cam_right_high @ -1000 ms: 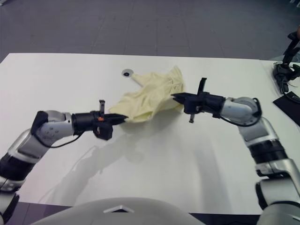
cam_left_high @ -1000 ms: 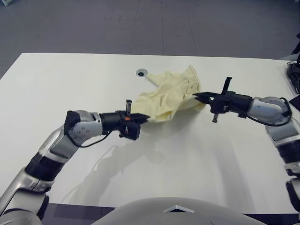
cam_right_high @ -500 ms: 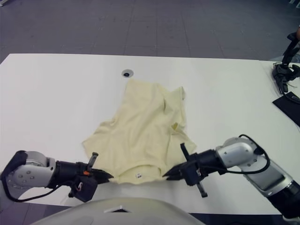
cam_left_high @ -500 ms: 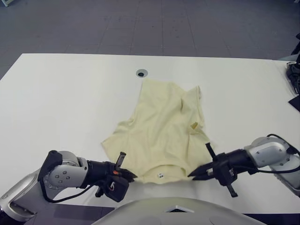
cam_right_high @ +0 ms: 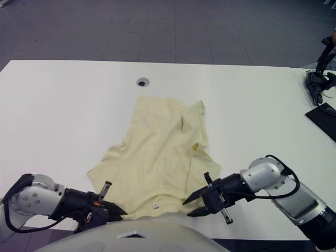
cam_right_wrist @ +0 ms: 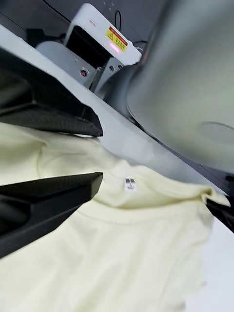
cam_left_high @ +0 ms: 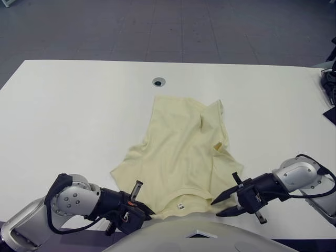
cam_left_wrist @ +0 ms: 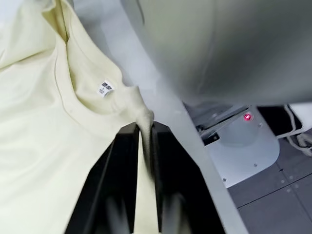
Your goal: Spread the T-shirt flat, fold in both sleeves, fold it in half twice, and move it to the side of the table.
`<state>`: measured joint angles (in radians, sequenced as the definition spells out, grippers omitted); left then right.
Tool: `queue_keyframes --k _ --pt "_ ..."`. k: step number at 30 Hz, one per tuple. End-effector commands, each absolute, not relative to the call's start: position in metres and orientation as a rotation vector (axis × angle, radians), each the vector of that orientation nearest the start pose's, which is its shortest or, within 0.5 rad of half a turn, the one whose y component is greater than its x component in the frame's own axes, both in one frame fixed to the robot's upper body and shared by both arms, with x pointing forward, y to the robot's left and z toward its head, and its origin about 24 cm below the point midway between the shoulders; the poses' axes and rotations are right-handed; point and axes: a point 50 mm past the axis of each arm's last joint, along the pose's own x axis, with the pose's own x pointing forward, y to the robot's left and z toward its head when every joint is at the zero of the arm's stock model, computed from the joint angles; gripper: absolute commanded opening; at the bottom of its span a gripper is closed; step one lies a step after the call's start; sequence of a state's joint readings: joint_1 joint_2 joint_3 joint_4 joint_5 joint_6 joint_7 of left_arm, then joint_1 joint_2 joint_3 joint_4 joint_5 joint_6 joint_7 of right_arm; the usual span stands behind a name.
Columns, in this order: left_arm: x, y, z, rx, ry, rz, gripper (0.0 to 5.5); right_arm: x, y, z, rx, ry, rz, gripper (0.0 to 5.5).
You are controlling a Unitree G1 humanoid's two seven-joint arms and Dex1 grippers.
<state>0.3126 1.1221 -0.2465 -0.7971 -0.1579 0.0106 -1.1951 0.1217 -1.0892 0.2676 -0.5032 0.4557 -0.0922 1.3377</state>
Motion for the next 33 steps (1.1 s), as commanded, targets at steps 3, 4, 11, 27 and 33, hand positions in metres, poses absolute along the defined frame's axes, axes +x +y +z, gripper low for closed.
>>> queue_keyframes --k 3,4,11,27,33 --pt "0.111 0.156 0.124 0.731 0.259 -1.89 1.54 0.158 -0.173 0.131 -0.524 0.145 1.876 2.56" --pt "0.111 0.156 0.125 0.732 0.257 -1.894 1.77 0.16 -0.174 0.133 -0.517 0.143 1.874 2.78" --pt "0.131 0.157 0.137 0.748 0.149 -1.769 2.9 0.202 -0.199 0.127 -0.753 0.181 1.594 3.88" --pt "0.257 0.145 0.093 1.288 -0.147 -1.213 5.39 0.219 -0.235 0.089 -1.194 0.346 1.369 5.4" --pt "0.268 0.15 0.075 1.304 -0.093 -1.201 5.39 0.214 -0.254 0.082 -1.182 0.433 1.334 5.4"
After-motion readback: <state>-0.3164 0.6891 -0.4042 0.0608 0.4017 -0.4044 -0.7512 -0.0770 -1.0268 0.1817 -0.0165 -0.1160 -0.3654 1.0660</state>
